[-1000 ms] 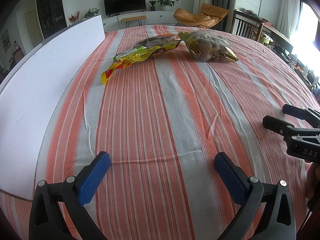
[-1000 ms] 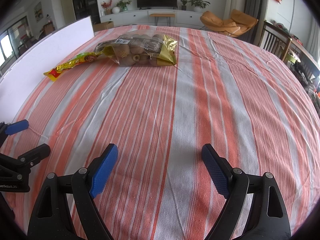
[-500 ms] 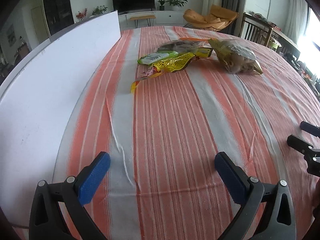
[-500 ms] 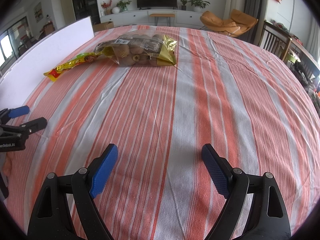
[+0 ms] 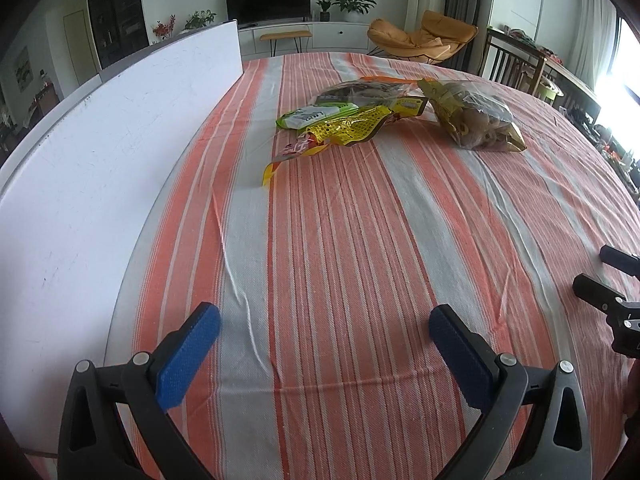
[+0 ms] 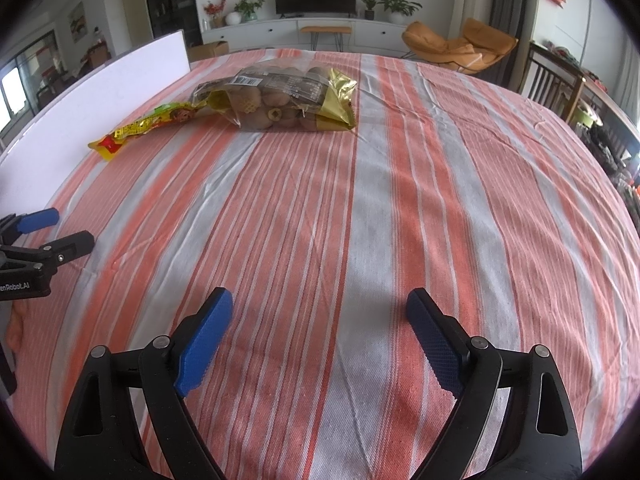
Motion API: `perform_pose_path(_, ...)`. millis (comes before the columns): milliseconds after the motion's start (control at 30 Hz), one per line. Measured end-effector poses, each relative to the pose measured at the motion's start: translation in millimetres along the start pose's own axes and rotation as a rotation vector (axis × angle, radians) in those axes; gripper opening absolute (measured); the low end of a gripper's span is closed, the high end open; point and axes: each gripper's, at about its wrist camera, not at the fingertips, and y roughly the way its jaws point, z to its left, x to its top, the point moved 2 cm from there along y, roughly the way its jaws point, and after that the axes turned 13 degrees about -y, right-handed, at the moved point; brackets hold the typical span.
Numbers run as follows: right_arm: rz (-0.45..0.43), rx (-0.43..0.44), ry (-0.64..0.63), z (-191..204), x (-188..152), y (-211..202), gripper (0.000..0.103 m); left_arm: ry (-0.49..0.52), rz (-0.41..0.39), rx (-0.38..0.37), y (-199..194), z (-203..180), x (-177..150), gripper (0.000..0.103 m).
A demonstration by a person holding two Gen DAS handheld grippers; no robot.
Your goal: Organize snacks
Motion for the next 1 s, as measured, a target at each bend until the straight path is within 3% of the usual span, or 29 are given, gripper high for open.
perform_pose_path(367,0.000,0.000,0.000,0,0,0,0.091,0.000,0.000,0.000,0,0,0,0.103)
perform_pose_path(500,0.045,0.070,-0.039,-4,12,5,0.090,0.000,0.000,0.000,0,0,0,0.103)
perform_pose_path(633,-0.033,0.154,0.118,-39,47,5,0.090,-0.001,0.000,0.001,0,0,0,0.103)
perform_pose_path(767,-0.100,0.177,0.214,-70,117,16,0.090,-0.001,0.000,0.001,0,1,0,0.103)
perform_pose_path(867,-0.071,0.273,0.181,-70,168,35,0.090,-0.002,0.000,0.001,0,1,0,0.103)
perform_pose_path(933,0.010,0.318,0.317,-76,190,55,0.090,-0.002,0.000,0.001,0,1,0,0.103)
perform_pose_path(1000,0.017,0.317,0.506,-81,197,63,0.091,-0.002,0.000,0.001,0,1,0,0.103)
